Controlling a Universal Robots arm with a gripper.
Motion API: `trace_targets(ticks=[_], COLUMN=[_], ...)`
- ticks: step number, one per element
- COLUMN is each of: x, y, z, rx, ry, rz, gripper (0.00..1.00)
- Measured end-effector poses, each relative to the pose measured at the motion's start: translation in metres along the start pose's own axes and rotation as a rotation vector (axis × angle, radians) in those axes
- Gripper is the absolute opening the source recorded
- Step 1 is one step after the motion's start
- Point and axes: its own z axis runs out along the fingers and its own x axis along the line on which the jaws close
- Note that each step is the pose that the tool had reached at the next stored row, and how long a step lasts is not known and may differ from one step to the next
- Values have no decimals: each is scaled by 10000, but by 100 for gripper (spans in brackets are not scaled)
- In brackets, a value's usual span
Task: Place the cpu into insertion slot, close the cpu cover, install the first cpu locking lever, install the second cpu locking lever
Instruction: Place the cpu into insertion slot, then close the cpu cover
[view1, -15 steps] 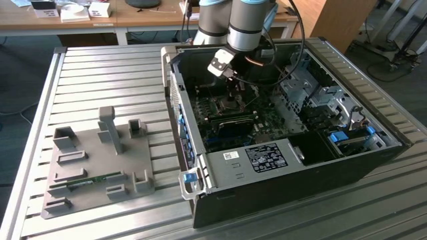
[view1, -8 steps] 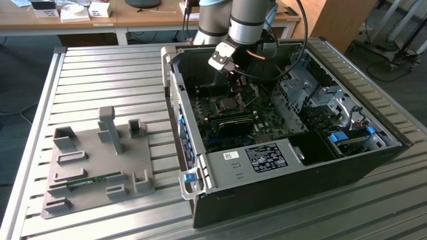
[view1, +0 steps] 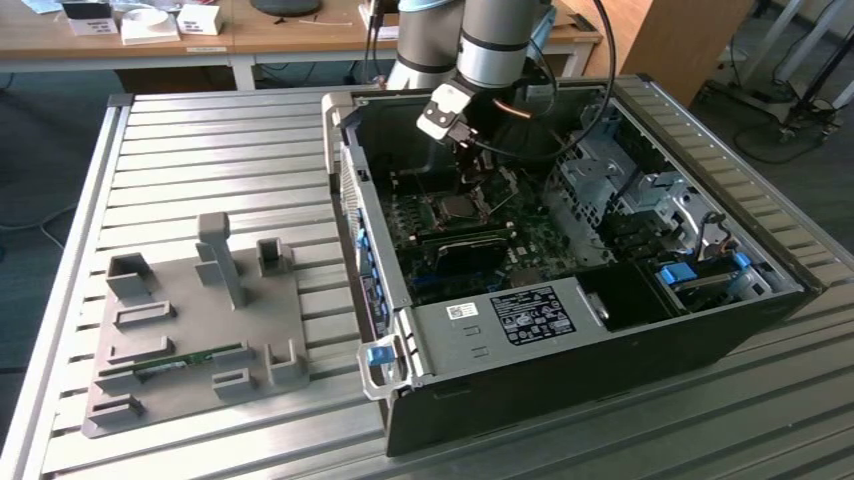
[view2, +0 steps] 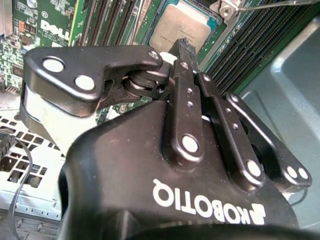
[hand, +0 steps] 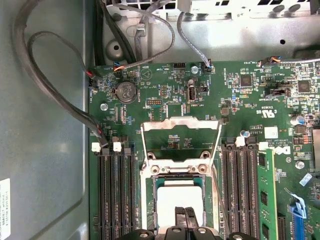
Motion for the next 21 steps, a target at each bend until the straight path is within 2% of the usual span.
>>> trace_targets(ticks=[21], x=[-1], y=[0], z=[-31], rx=[0], ry=[4], rz=[-98], gripper=[10])
